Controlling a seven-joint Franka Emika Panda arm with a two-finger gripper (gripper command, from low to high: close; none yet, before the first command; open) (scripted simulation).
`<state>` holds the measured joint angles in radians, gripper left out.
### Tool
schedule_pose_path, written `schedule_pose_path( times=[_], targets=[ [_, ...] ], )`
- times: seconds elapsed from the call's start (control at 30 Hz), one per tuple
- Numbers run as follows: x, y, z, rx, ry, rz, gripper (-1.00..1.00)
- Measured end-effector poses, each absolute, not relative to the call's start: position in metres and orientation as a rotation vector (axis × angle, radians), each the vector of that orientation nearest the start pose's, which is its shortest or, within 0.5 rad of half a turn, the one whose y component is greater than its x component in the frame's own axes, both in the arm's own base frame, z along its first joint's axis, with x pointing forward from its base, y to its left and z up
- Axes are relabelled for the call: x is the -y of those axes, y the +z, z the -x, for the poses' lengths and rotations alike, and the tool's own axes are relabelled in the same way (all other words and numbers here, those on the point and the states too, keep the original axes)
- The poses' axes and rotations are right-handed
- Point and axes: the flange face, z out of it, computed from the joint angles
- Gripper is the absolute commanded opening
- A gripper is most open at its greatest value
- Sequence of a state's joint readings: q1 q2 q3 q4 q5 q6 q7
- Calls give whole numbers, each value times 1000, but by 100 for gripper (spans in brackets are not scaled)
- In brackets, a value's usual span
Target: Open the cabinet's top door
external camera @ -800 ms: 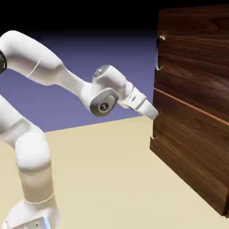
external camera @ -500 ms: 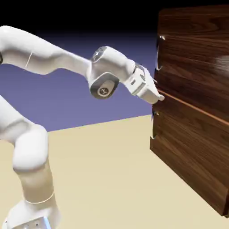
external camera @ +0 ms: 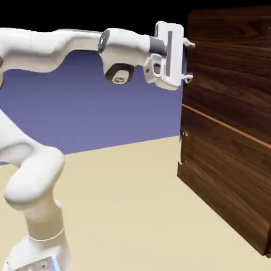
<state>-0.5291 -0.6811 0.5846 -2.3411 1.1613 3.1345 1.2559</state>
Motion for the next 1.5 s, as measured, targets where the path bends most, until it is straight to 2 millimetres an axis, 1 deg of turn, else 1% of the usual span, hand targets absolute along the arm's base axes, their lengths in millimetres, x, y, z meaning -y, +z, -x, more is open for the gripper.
schedule_pose_path(
  times=[0.13, 0.27, 0.4, 0.57, 0.73, 0.9, 1.07, 1.23, 1.3, 1.47, 1.5],
  targets=[
    [-37, 692, -398, -1605, -751, 652, 0],
    [-57, 700, -400, -1589, -622, 469, 0],
    [-79, 703, -406, -1569, -479, 300, 0],
    [-110, 698, -416, -1541, -285, 106, 0],
    [-142, 685, -431, -1517, -78, -77, 0],
    [-176, 663, -449, -1497, 139, -256, 0],
    [-211, 633, -470, -1482, 361, -440, 0],
    [-245, 598, -492, -1469, 586, -636, 0],
    [-246, 597, -492, -1469, 587, -638, 0],
    [-245, 597, -534, -1470, 586, -637, 0],
    [-244, 597, -542, -1469, 587, -638, -100]
  ],
)
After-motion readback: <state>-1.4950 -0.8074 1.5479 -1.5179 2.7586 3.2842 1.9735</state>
